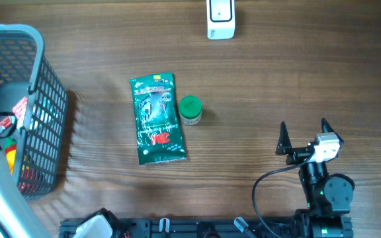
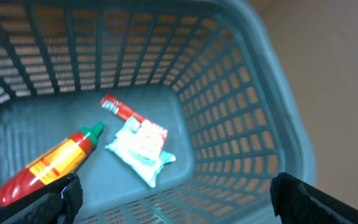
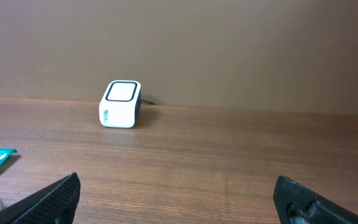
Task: Scan the item barcode
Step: 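Reach into the basket and grasp the red-orange snack bag with left gripper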
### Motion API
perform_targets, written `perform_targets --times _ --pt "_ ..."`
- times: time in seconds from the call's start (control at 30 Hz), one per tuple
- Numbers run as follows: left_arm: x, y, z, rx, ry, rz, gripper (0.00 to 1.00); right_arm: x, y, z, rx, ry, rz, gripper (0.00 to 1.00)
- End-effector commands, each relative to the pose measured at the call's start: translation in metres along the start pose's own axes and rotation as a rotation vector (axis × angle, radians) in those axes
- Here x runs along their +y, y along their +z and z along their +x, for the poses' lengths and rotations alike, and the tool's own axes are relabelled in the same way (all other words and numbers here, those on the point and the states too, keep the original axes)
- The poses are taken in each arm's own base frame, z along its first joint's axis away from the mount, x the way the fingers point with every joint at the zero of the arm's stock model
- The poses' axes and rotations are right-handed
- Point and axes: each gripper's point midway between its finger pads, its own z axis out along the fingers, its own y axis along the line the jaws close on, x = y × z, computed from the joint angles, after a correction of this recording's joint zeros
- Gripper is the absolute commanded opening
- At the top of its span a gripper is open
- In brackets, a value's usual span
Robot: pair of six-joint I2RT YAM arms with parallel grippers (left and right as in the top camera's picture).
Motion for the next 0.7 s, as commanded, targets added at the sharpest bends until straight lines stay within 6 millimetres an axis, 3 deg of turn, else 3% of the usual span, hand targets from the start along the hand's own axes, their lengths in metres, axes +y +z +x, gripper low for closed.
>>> perform_targets --times 0.0,0.17,0.23,0.37,0.5,0.67 --pt "0.011 0.032 0.003 0.126 -0.02 0.008 1.0 -0.002 0.0 -0.001 -0.006 -0.018 0.012 1.0" --pt "0.031 0.088 0.015 0.245 0.061 -0.086 1.0 -0.002 0.0 -0.001 -0.006 -0.018 0.011 1.0" --pt "0.039 0.124 0.033 0.333 0.113 -0.137 1.0 -0.002 0.0 -0.001 -0.006 -0.018 0.011 1.0" --pt "0.048 0.168 0.06 0.457 0.215 -0.165 1.0 -0.002 0.0 -0.001 -0.006 -0.018 0.012 0.99" --pt "0.042 0.211 0.096 0.576 0.353 -0.101 1.0 -0.002 0.0 -0.001 -0.006 -0.018 0.012 1.0" --pt "0.032 0.241 0.128 0.634 0.415 -0.075 1.0 -0.002 0.0 -0.001 -0.006 -0.018 0.012 1.0"
